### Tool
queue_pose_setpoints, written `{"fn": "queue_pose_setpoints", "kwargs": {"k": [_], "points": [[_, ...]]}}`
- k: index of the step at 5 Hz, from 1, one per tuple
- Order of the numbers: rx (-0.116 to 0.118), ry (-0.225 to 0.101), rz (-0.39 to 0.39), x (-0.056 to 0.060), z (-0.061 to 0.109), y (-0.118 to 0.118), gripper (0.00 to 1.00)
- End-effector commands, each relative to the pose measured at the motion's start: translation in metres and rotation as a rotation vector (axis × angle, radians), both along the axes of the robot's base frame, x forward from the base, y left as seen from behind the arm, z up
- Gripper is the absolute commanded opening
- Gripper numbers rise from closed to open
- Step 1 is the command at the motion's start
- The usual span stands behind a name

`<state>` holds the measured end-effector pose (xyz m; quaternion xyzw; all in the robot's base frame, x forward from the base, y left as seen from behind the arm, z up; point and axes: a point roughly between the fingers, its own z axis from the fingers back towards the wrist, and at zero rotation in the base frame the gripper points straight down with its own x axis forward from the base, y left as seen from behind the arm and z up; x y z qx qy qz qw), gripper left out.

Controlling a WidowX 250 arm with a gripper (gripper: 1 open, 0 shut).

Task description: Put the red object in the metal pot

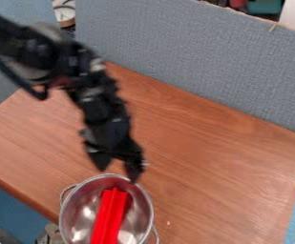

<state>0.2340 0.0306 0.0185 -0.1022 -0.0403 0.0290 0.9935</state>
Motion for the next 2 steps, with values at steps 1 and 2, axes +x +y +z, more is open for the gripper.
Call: {"fn": "queue_pose_setpoints", "kwargs": {"k": [1,2], "points": [[0.014,-0.056,0.074,-0.012,0.022,-0.011,1.0],[0.028,-0.065,0.176,-0.034,0.036,-0.002,1.0]]}}
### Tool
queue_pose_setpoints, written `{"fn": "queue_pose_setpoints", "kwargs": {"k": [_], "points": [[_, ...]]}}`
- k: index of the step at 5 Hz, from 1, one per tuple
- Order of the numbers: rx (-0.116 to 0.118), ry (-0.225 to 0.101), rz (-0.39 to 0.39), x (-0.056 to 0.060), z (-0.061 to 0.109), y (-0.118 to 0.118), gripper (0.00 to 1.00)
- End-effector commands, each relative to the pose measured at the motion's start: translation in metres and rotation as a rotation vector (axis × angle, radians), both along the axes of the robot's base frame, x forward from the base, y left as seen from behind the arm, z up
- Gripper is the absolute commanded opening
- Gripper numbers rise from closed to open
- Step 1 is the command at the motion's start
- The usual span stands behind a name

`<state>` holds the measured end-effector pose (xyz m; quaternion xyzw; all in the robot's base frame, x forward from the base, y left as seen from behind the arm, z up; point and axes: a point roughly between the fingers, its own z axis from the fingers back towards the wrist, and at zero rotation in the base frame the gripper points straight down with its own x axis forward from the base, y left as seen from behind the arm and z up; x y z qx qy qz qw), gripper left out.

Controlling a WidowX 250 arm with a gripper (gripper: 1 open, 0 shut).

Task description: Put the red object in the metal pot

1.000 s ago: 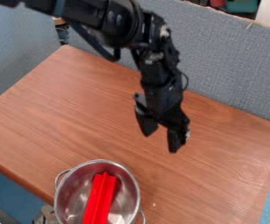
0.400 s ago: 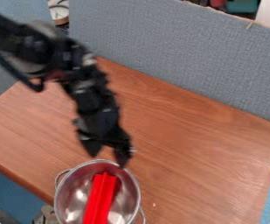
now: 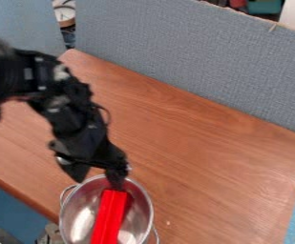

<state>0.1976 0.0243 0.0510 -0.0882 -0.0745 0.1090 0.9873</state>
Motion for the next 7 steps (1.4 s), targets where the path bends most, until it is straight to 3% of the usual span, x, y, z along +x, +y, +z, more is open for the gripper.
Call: {"fn": "queue_pose_setpoints", "kwargs": {"k": [1,2,4,5,6,7], "points": [[0.017,0.01,-0.086,-0.012,-0.01,-0.002,1.0],[0.035,0.003,-0.217,-0.017,0.006,-0.026,1.0],[0.055,0.028,-0.321,-0.005,0.008,0.059,1.0],[0.065,0.06,-0.16,-0.008,0.003,0.045,1.0],[0.094,0.087,-0.056,-0.011,0.006,0.032,1.0],[0.137,0.09,-0.09,-0.013,0.02,0.025,1.0]]}}
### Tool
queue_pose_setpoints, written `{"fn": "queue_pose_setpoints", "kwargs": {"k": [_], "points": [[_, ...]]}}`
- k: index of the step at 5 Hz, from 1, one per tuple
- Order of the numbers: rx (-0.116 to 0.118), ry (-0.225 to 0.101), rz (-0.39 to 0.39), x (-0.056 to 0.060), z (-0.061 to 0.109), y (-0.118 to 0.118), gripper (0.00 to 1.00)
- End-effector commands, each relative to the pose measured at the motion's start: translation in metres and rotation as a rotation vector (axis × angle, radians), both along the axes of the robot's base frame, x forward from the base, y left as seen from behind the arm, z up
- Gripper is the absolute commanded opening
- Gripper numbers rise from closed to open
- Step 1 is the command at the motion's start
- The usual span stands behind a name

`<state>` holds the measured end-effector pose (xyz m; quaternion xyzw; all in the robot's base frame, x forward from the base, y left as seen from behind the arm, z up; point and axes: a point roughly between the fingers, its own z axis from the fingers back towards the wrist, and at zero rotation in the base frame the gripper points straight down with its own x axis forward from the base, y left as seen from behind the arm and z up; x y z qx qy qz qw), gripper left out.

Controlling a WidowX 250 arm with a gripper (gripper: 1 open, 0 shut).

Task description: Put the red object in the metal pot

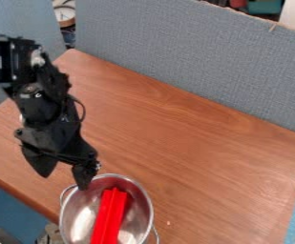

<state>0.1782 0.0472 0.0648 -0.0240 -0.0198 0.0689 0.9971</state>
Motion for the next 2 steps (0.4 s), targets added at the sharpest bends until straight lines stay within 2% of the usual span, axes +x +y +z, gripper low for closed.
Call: {"fn": "queue_pose_setpoints", "kwargs": {"k": [1,2], "points": [[0.023,-0.022,-0.029,0.006,0.021,-0.004,1.0],[0.041,-0.039,-0.06,0.003,0.047,-0.014,0.0]]}}
